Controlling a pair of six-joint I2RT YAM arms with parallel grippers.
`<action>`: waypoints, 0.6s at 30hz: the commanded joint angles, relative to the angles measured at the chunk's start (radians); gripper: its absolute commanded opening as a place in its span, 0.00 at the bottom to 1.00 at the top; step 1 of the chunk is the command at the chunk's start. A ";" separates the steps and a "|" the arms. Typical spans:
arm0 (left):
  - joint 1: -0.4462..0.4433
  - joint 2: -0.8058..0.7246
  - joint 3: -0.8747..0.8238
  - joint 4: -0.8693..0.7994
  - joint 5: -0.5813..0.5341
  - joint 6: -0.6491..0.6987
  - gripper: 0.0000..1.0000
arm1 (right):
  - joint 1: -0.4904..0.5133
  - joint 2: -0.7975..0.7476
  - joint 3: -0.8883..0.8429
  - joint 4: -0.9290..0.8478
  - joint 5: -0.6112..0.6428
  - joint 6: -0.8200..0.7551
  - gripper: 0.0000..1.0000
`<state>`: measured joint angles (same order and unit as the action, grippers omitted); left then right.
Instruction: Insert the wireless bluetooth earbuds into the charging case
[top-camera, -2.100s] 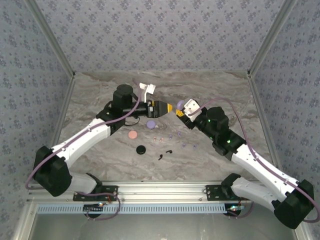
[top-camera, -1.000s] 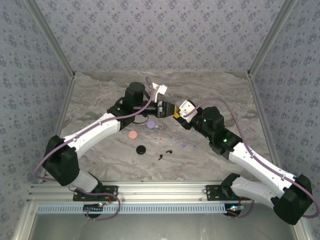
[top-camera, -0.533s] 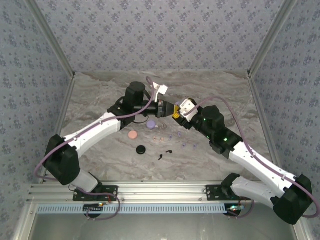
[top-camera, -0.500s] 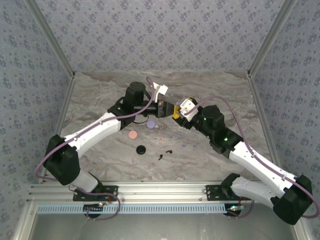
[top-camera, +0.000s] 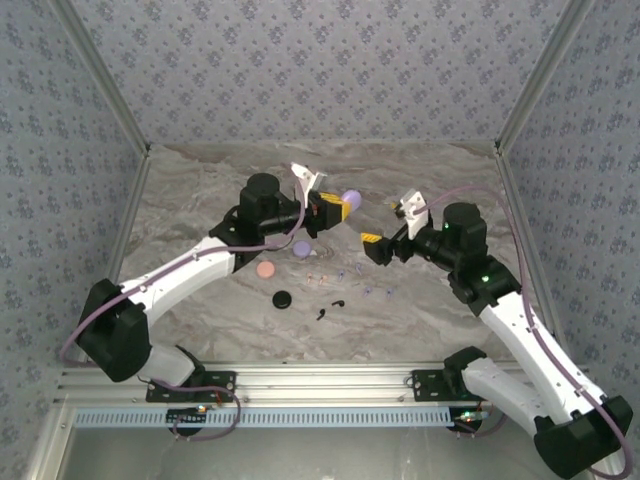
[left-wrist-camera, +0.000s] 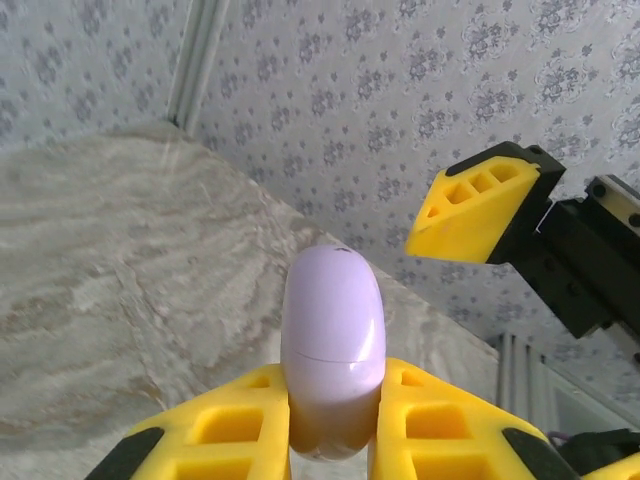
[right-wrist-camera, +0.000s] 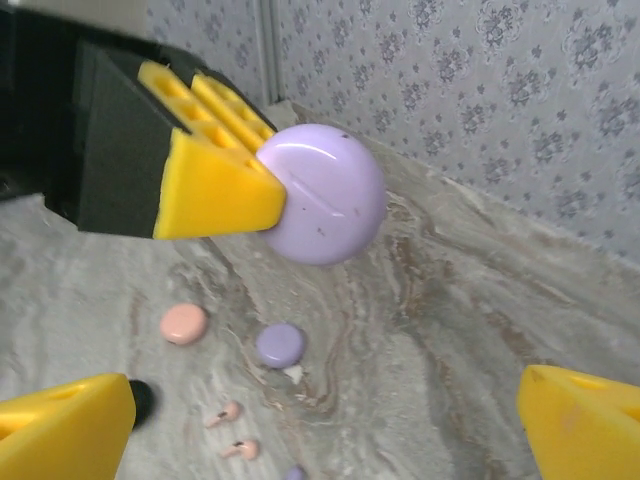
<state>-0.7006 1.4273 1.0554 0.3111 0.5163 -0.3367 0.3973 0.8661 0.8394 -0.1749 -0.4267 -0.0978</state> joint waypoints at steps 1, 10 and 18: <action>-0.004 -0.036 -0.018 0.128 0.003 0.152 0.00 | -0.051 -0.014 -0.032 0.103 -0.191 0.230 0.99; -0.005 -0.062 -0.096 0.216 0.102 0.235 0.00 | -0.056 0.003 -0.075 0.257 -0.138 0.360 0.90; -0.004 -0.073 -0.106 0.186 0.167 0.252 0.00 | -0.051 0.050 -0.039 0.238 -0.121 0.361 0.84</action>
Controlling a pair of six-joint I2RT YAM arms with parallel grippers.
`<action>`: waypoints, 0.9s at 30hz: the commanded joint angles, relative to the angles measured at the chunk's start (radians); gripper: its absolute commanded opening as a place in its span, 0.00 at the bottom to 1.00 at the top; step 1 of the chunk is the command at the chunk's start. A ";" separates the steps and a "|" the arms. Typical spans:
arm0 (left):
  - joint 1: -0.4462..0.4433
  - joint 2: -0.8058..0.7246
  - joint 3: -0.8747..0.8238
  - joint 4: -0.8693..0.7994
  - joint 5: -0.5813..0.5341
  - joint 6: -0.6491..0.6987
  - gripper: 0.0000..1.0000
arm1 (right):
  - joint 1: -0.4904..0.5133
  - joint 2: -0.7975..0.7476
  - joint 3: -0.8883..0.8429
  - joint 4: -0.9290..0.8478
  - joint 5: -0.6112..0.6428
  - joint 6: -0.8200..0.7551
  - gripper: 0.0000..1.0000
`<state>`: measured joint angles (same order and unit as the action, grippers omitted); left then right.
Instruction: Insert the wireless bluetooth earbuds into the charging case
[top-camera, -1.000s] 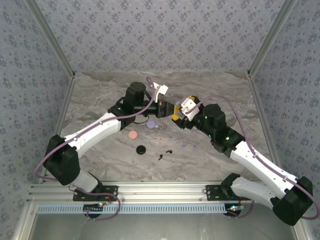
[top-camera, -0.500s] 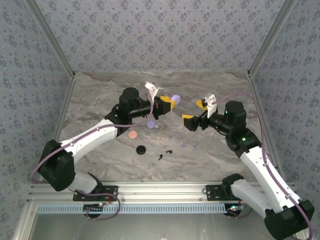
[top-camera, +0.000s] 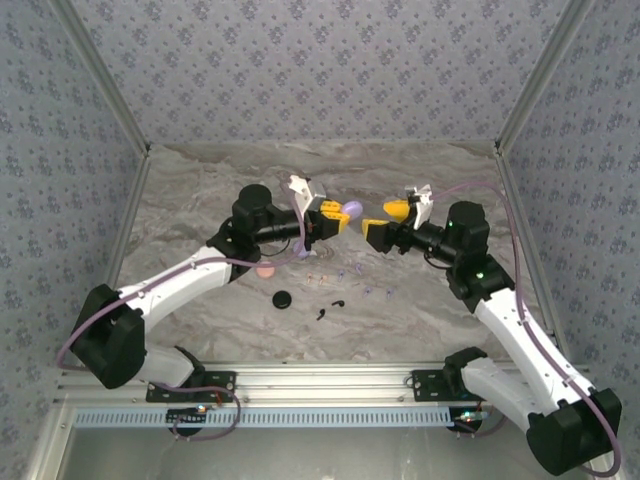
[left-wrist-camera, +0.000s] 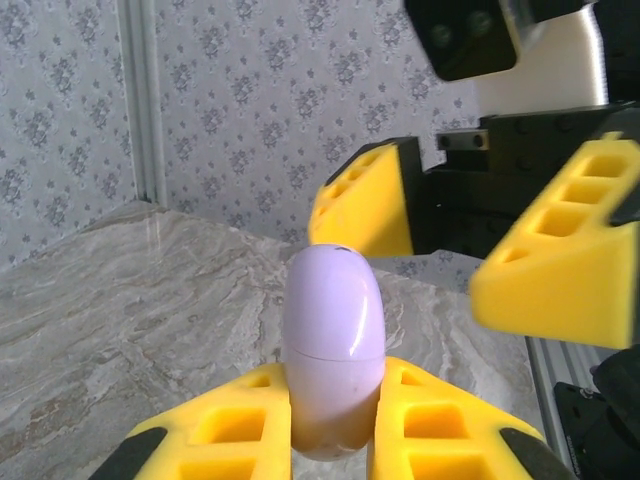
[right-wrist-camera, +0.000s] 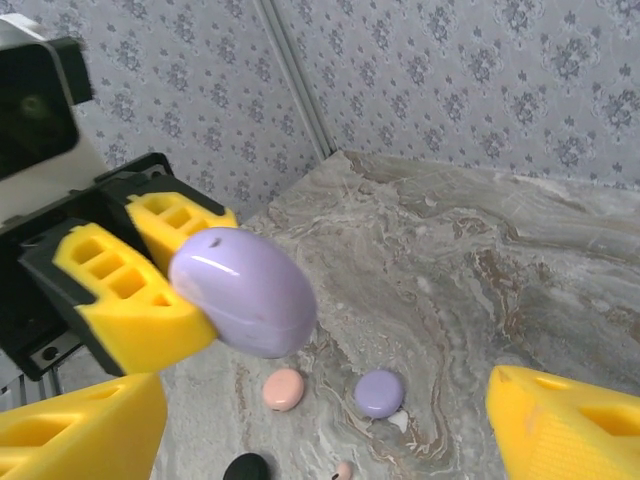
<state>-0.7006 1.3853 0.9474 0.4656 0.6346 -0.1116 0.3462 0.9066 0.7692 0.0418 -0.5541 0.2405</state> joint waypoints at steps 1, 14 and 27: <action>-0.005 -0.032 0.003 0.031 0.051 0.026 0.00 | 0.002 0.014 0.032 0.025 0.018 0.023 0.84; -0.005 -0.023 0.020 0.024 0.083 0.038 0.00 | 0.003 0.096 0.091 0.051 0.028 0.040 0.81; -0.004 -0.028 0.013 0.001 0.066 0.062 0.00 | -0.008 0.163 0.174 0.016 0.023 0.039 0.79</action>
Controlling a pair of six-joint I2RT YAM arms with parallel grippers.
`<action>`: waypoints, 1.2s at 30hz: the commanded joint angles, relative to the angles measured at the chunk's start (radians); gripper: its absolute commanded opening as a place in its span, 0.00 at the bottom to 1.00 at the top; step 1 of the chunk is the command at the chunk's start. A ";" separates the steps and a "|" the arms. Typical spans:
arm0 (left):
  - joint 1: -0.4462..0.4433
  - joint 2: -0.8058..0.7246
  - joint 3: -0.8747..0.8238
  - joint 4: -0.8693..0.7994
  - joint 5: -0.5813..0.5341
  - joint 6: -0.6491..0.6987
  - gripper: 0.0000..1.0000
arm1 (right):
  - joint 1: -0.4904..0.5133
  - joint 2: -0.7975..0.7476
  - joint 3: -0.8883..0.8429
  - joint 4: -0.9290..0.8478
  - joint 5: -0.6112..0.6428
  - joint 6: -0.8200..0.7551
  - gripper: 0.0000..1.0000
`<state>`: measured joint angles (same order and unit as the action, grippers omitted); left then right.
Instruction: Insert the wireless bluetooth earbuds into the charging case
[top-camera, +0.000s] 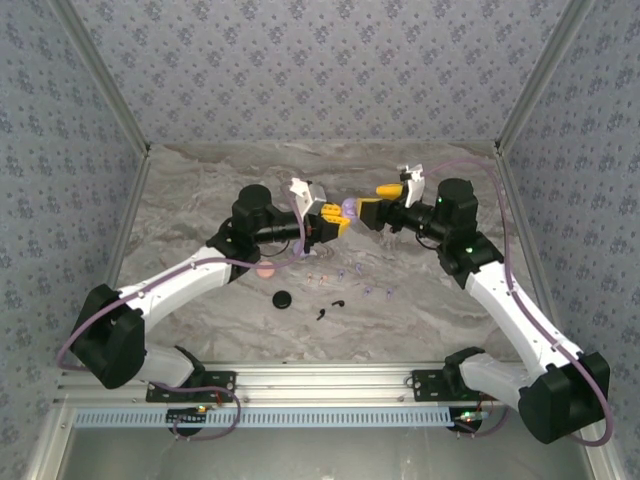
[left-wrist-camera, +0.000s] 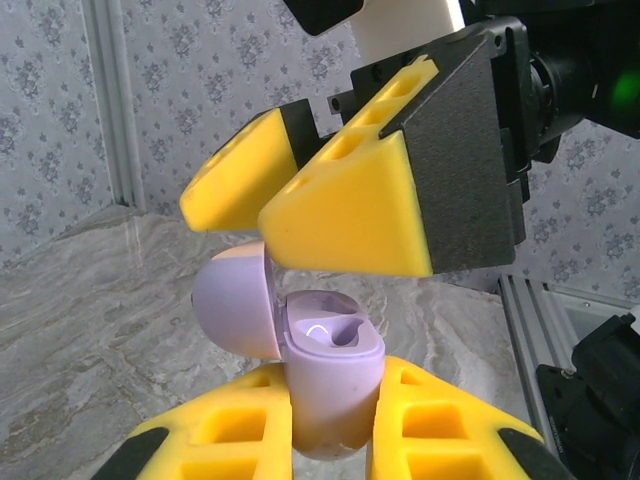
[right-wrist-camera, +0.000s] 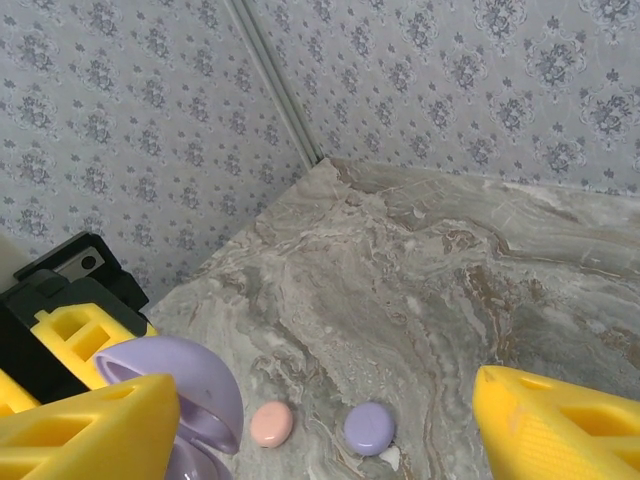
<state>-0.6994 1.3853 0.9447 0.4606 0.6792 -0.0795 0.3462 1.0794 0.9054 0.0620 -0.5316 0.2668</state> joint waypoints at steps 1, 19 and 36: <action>-0.006 -0.031 0.010 0.006 0.009 0.033 0.00 | -0.010 -0.026 0.037 -0.014 0.002 0.014 0.79; -0.005 -0.270 -0.220 0.002 -0.085 0.052 0.00 | 0.045 -0.147 -0.014 -0.810 0.407 0.291 0.68; -0.007 -0.413 -0.285 -0.028 -0.080 0.047 0.00 | 0.168 0.138 -0.163 -0.737 0.591 0.431 0.51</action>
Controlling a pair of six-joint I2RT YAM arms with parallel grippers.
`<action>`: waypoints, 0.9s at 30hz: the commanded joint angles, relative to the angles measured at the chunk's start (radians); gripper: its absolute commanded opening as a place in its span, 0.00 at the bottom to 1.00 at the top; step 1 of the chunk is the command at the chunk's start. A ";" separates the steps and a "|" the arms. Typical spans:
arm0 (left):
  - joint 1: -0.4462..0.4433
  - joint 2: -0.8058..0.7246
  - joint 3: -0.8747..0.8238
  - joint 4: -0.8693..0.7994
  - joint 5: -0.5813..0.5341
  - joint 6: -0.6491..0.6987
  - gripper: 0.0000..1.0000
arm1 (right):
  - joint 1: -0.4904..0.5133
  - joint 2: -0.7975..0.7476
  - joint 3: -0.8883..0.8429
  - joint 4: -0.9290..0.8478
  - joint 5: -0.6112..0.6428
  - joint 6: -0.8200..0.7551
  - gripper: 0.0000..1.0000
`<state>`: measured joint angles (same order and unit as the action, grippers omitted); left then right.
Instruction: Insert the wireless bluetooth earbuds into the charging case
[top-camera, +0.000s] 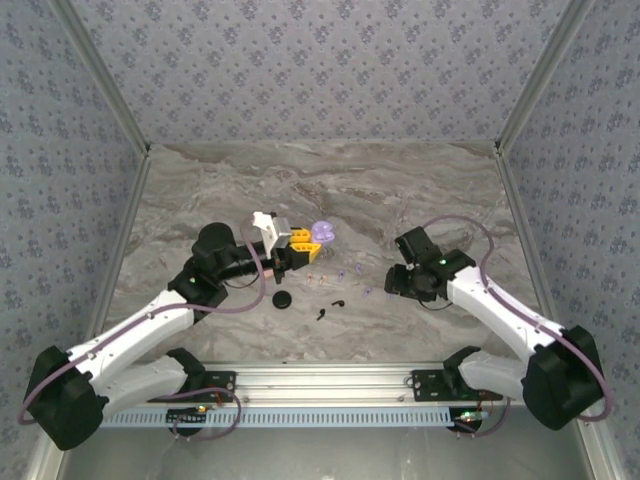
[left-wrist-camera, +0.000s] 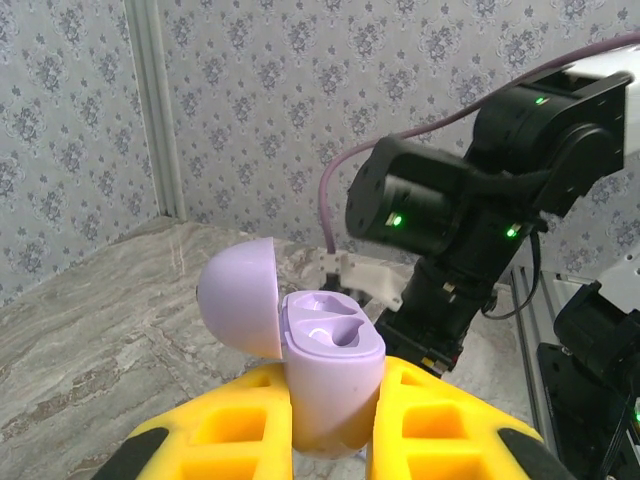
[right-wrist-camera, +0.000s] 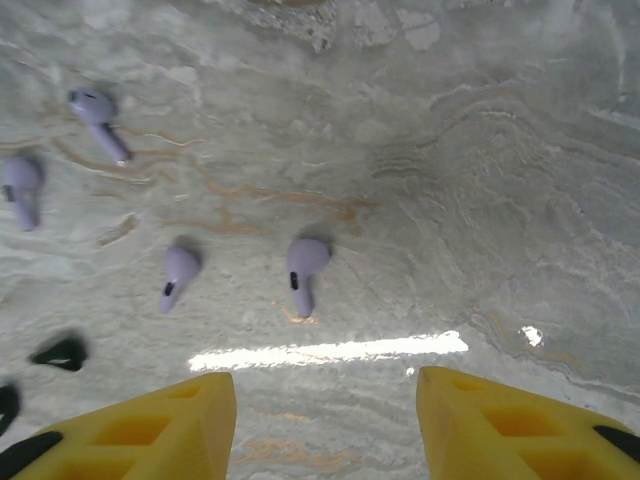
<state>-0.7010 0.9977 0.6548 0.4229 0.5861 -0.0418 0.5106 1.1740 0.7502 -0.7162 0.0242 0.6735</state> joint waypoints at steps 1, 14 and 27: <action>-0.005 -0.027 0.005 0.011 0.015 0.007 0.00 | 0.003 0.063 -0.005 0.056 0.031 0.024 0.51; -0.006 -0.028 0.002 0.026 0.002 -0.004 0.00 | 0.000 0.271 0.064 0.108 0.019 -0.025 0.45; -0.006 -0.010 0.010 0.020 -0.002 -0.005 0.00 | 0.011 0.389 0.101 0.133 -0.008 -0.036 0.39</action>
<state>-0.7017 0.9894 0.6510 0.4217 0.5858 -0.0452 0.5133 1.5410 0.8211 -0.5743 0.0219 0.6525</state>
